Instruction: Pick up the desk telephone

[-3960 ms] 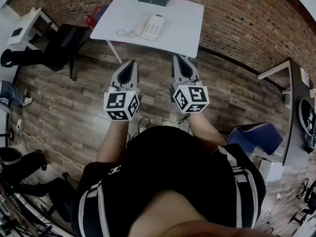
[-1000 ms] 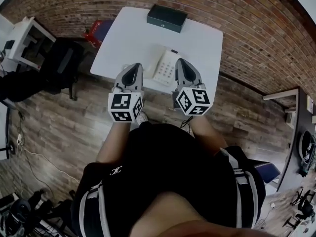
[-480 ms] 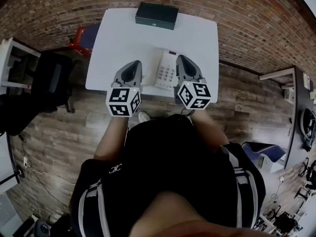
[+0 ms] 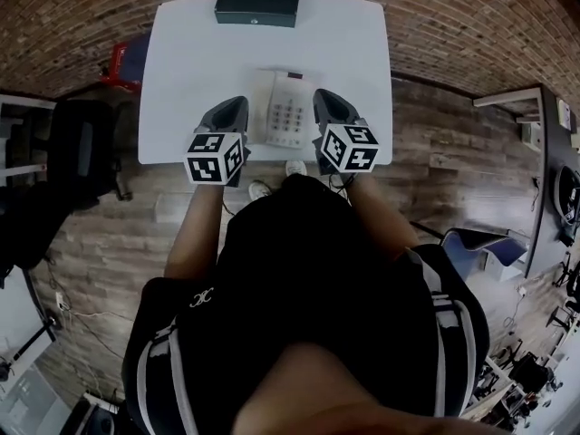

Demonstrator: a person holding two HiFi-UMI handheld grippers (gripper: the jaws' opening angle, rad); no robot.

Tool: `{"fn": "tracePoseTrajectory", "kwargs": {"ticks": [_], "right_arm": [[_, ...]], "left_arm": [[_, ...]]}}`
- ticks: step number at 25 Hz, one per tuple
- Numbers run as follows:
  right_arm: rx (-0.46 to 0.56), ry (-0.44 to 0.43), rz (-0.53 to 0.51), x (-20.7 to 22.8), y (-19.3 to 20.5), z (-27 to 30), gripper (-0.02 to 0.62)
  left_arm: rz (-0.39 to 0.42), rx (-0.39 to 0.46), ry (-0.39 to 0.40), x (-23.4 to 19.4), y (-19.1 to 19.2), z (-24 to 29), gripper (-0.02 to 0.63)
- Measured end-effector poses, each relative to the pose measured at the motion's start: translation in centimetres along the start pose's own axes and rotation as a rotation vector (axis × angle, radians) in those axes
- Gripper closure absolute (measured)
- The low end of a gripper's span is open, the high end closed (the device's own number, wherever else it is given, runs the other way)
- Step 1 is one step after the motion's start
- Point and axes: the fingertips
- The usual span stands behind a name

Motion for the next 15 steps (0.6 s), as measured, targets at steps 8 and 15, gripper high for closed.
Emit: {"fn": "tracePoseTrajectory", "kwargs": {"ticks": [8,15], "right_arm": [[-0.131,0.011,0.102,3.0,4.3,1.7,0.594],[-0.250,-0.013,0.236,4.1,8.0,3.3,0.492]], "left_arm": [[-0.046,-0.167,0.015,-1.7,4.8,3.3,0.603],[-0.284,-0.268,0.104,-2.6,7.8,5.0,0.422]]}}
Point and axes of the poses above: the fingertips, and each gripper's own axes: z forward along the fingers, x to its right, y out of its underside, and after that the axes turned 11 degrees about x, right-handed
